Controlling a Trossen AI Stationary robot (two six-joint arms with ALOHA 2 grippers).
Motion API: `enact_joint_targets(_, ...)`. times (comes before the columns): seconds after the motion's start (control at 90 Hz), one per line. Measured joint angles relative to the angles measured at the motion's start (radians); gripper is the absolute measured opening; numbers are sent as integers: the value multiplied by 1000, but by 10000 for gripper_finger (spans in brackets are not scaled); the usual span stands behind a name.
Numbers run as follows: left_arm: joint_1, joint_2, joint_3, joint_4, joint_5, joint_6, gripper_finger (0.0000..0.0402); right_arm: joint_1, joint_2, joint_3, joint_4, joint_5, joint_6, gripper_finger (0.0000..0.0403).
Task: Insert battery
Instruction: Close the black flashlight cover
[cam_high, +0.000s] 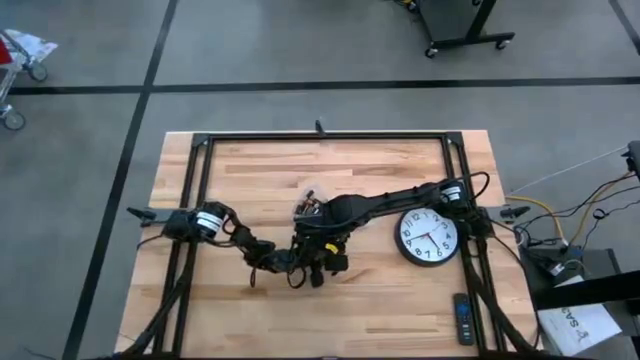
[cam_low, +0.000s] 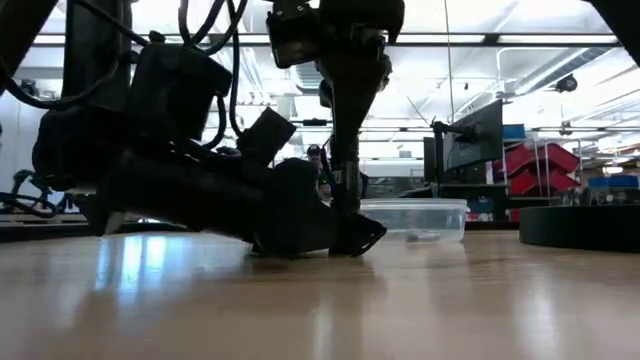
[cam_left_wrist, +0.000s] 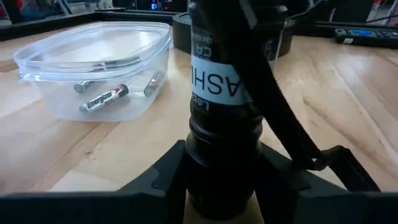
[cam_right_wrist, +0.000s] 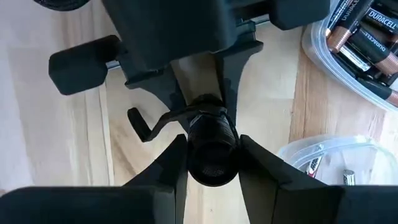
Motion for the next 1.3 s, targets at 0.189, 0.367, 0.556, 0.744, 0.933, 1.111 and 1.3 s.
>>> enact_joint_targets(0.189,3,-43,-8,-18,-8,15,234,0,0,0,2,-2,-1,86)
enact_joint_targets(0.367,0,-51,-24,69,-17,8,240,0,0,-2,1,-4,-2,86)
enact_joint_targets(0.556,-28,-37,-44,198,-71,32,185,0,0,-5,3,-2,-7,86)
enact_joint_targets(0.744,-30,0,-13,203,-58,49,136,0,0,-5,4,-1,-13,85)
enact_joint_targets(0.933,-31,28,9,233,-59,104,120,1,0,-6,3,-1,-11,85)
enact_joint_targets(1.111,-35,89,13,338,-71,112,129,1,0,-6,5,-1,-14,85)
enact_joint_targets(1.3,-35,107,49,338,-82,146,124,1,0,-6,-4,-3,-23,85)
